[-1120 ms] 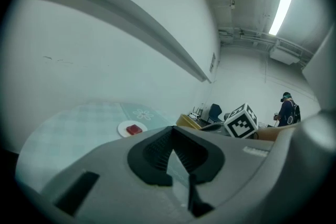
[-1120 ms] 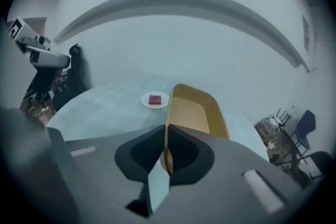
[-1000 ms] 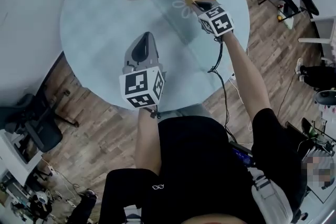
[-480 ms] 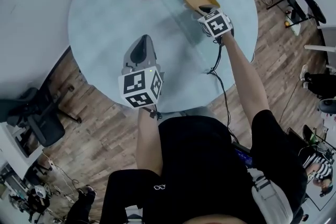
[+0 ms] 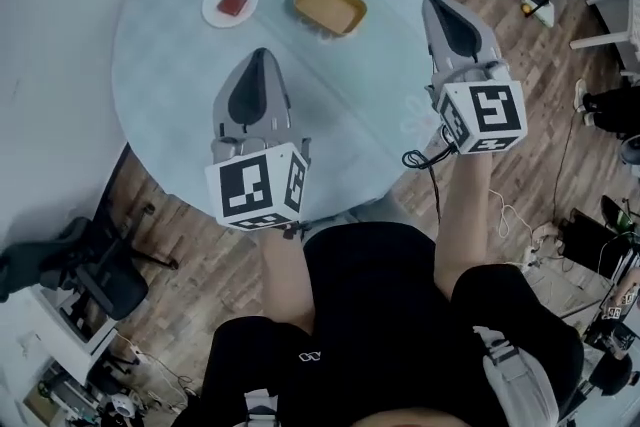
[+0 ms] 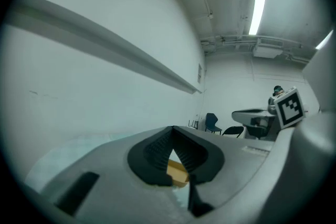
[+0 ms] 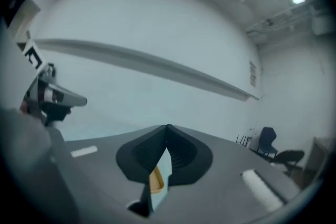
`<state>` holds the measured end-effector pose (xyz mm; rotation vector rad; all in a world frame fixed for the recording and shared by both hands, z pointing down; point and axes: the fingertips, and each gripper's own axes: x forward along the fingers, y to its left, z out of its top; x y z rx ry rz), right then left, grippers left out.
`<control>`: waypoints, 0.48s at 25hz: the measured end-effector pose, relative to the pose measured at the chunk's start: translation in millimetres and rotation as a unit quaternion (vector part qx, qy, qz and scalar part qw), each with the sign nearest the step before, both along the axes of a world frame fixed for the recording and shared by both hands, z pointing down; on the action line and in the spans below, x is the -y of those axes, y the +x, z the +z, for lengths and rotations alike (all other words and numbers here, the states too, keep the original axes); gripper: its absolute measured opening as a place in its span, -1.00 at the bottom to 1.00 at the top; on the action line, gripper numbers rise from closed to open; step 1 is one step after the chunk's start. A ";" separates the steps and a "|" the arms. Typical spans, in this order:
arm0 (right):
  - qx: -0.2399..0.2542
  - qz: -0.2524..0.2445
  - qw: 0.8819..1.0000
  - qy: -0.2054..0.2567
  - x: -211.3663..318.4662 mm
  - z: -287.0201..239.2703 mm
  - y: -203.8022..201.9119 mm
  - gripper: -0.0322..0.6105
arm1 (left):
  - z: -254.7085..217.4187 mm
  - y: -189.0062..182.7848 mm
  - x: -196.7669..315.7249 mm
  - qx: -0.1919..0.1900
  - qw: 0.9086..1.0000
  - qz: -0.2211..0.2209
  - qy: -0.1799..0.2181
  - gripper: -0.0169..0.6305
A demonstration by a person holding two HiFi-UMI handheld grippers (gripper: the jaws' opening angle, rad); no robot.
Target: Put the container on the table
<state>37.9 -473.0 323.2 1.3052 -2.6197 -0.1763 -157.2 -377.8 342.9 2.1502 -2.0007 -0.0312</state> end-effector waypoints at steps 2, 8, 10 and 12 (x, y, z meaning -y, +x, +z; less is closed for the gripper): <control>0.119 0.015 0.993 -0.004 -18.8 -17.6 40.5 -0.87 | -5.1 21.1 -1.1 0.009 1.000 0.007 0.009 -0.95; 0.163 0.006 0.985 -0.046 -52.6 -0.1 93.6 -0.87 | -2.2 80.6 -15.8 0.013 0.999 0.036 0.011 -0.95; 0.170 -0.001 0.985 -0.041 -64.4 -5.0 108.7 -0.87 | -8.5 97.9 -21.6 0.017 0.999 0.040 0.022 -0.95; 0.173 -0.008 0.984 -0.034 -73.8 -13.9 122.5 -0.87 | -17.8 113.7 -28.3 0.018 0.999 0.040 0.031 -0.95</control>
